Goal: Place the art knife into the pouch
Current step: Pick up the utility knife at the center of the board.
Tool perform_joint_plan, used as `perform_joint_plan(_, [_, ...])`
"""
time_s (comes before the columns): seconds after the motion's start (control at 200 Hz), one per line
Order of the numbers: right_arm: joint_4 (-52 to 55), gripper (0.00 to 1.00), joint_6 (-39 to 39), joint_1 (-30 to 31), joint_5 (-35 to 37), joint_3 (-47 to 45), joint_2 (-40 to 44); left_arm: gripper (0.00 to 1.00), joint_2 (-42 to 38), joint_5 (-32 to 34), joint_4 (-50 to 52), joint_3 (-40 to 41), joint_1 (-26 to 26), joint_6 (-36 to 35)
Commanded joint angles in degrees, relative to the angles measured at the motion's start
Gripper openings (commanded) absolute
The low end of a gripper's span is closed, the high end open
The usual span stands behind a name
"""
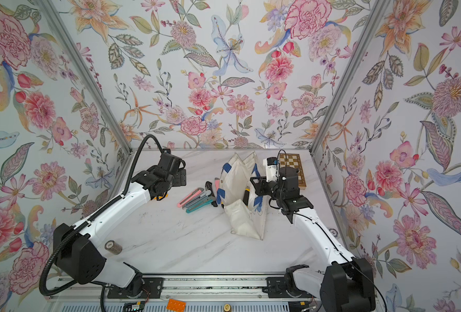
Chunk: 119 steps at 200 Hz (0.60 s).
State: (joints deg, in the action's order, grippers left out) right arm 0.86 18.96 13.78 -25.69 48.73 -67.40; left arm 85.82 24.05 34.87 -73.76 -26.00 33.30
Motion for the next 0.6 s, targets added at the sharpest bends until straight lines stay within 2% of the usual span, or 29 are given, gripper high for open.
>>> perform_joint_plan(0.0, [1.6, 0.30, 0.5, -0.2, 1.9, -0.3, 4.2, 0.99, -0.9, -0.9, -3.5, 4.3, 5.2, 2.2])
perform_joint_plan(0.17, [4.5, 0.74, 1.1, -0.2, 3.5, 0.4, 7.4, 0.99, 1.6, -5.8, -6.6, 7.5, 12.2, 3.9])
perform_joint_plan(0.295, [8.2, 0.95, 1.0, -0.1, 3.4, 1.5, 9.3, 0.99, 3.2, -8.3, -10.1, 10.5, 16.9, 6.1])
perform_joint_plan(0.345, [9.4, 1.00, 0.7, -0.1, 3.4, 1.8, 10.1, 0.99, 4.3, -10.9, -11.7, 11.6, 19.3, 6.9])
perform_joint_plan(0.435, [11.6, 0.99, 0.1, -0.1, 3.9, 2.2, 11.6, 0.99, 6.8, -15.0, -15.3, 13.3, 22.4, 8.4])
perform_joint_plan(0.59, [14.0, 0.99, -0.5, -0.2, 4.0, 2.8, 13.3, 0.99, 11.6, -14.1, -15.8, 11.7, 23.8, 7.5])
